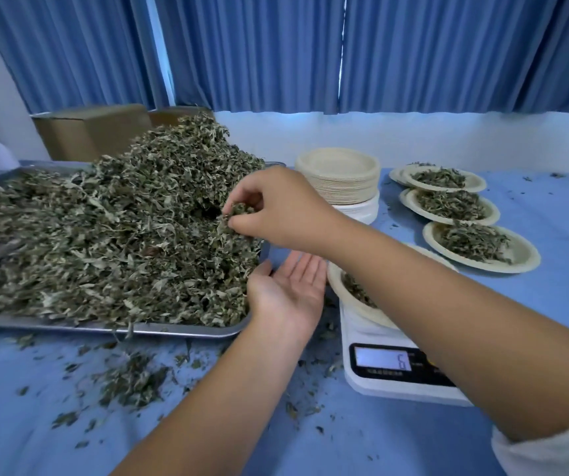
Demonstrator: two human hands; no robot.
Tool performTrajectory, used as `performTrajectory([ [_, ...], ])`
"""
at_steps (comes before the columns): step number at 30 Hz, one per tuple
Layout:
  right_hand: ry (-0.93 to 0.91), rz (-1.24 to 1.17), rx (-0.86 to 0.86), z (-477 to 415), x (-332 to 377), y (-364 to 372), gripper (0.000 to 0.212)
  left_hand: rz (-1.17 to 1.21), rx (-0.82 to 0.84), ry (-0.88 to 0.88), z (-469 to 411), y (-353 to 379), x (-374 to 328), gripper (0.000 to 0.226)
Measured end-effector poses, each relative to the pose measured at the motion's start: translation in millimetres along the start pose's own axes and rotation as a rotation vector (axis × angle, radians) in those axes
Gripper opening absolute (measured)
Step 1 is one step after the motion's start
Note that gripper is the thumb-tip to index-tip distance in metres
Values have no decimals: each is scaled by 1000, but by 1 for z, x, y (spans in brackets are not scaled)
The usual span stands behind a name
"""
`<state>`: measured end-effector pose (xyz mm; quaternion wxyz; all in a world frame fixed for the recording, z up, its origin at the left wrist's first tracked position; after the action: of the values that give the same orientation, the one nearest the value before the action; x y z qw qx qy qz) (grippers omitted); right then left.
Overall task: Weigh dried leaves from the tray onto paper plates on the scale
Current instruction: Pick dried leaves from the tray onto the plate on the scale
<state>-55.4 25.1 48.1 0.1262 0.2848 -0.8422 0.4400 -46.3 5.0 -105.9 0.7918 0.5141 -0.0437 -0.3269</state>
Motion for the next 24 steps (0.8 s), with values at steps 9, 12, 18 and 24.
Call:
performTrajectory([
  [9, 65, 41, 275, 5, -11, 64, 25, 83, 62, 16, 1, 5, -6, 50],
  [12, 104, -37, 212, 7, -16, 46, 18, 10, 28, 24, -3, 3, -7, 32],
  [18, 190, -48, 88, 26, -46, -8, 12, -127, 39, 82, -4, 5, -8, 41],
  [24, 319, 27, 6, 59, -96, -61, 10, -239, 65, 137, -6, 4, -8, 47],
])
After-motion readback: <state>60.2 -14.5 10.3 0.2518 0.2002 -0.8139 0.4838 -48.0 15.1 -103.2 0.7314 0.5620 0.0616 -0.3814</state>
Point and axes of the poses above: each hand's wrist, its own z-axis away from the middle knuckle, its own y-axis out of the palm, x = y × z, the point moved 9 cm from there along -z, towards the middle knuckle, and after that the axes turned 9 degrees about -x, right-handed, at the moved point
